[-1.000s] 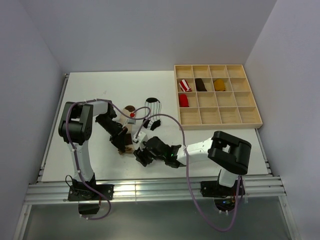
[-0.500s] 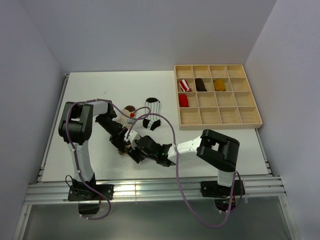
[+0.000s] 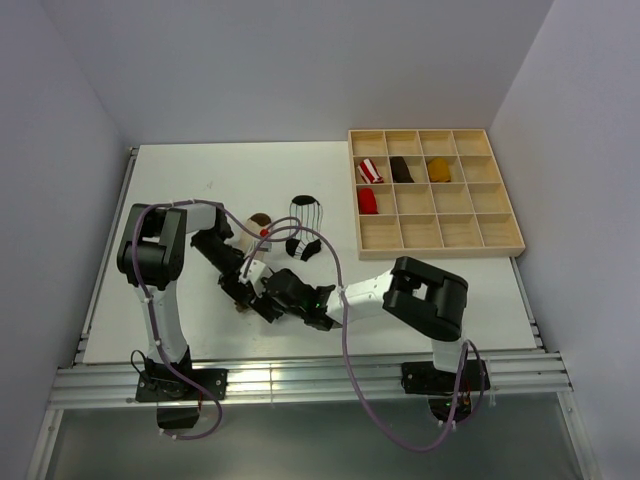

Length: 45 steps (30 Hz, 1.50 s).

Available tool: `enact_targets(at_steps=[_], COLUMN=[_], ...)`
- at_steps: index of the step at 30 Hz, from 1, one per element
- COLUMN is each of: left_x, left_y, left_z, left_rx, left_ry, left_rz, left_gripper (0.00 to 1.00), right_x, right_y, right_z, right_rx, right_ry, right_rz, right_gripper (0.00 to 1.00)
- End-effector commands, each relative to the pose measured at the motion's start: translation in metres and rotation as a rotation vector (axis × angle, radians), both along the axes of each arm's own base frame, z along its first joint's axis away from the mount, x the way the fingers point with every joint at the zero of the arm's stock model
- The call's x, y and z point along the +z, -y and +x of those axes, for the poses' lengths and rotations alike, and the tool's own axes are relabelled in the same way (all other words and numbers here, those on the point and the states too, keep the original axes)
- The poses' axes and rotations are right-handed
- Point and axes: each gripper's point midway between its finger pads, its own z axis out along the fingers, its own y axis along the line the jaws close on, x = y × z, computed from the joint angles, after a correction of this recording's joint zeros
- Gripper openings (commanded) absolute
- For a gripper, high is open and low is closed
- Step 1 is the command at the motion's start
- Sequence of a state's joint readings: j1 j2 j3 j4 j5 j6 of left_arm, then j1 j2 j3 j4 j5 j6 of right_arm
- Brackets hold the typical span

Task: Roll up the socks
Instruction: Roll the sock at the center of the board.

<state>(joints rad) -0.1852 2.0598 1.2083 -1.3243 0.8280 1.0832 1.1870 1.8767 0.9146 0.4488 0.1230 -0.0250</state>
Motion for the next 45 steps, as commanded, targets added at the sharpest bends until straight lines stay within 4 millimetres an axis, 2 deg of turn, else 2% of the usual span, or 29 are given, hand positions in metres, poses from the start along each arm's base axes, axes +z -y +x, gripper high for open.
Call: enact_targets(at_steps=[1,11,14,17,18,20,21,23,28,34,39,45], left_x=[0.006,0.005,0.004,0.003,0.004,0.006,0.007,0.010,0.018,0.032,0.041,0.041], left_y=[0.000,0.003,0.004,0.004,0.004,0.007,0.008,0.010,0.015,0.018,0.007,-0.005], left_z=[-0.011,-0.012,-0.013,-0.013,-0.013,-0.011,-0.009,-0.005,0.005,0.025,0.053,0.060], left_rx=[-0.018,-0.028,-0.033,-0.035,-0.034,-0.026,-0.025,-0.011,0.012,0.077,0.180,0.231], left_ry=[-0.044,-0.052,-0.058,-0.056,-0.057,-0.052,-0.039,-0.029,0.005,0.064,0.168,0.213], left_rz=[-0.006,-0.001,0.001,-0.001,0.000,-0.012,-0.018,-0.034,-0.067,-0.126,-0.124,-0.117], left_gripper=[0.00,0.00,0.01,0.04,0.06,0.10,0.12,0.16,0.26,0.31,0.31,0.29], right_x=[0.011,0.008,0.008,0.006,0.006,0.004,0.002,0.001,-0.007,-0.015,-0.011,-0.006], right_y=[-0.018,-0.021,-0.022,-0.024,-0.024,-0.025,-0.024,-0.023,-0.017,-0.012,-0.013,-0.015], right_z=[0.008,0.000,-0.002,-0.004,-0.005,-0.006,-0.007,-0.010,-0.017,-0.021,-0.026,-0.023], right_rx=[0.006,0.022,0.027,0.023,0.025,0.020,0.021,0.014,0.012,-0.005,0.003,0.001], right_ry=[0.036,-0.003,-0.012,-0.037,-0.043,-0.058,-0.069,-0.090,-0.158,-0.209,-0.260,-0.307], right_rz=[0.035,0.064,0.077,0.087,0.088,0.091,0.090,0.094,0.082,0.055,0.057,0.045], right_gripper=[0.59,0.46,0.39,0.29,0.22,0.14,0.07,0.00,0.00,0.00,0.00,0.00])
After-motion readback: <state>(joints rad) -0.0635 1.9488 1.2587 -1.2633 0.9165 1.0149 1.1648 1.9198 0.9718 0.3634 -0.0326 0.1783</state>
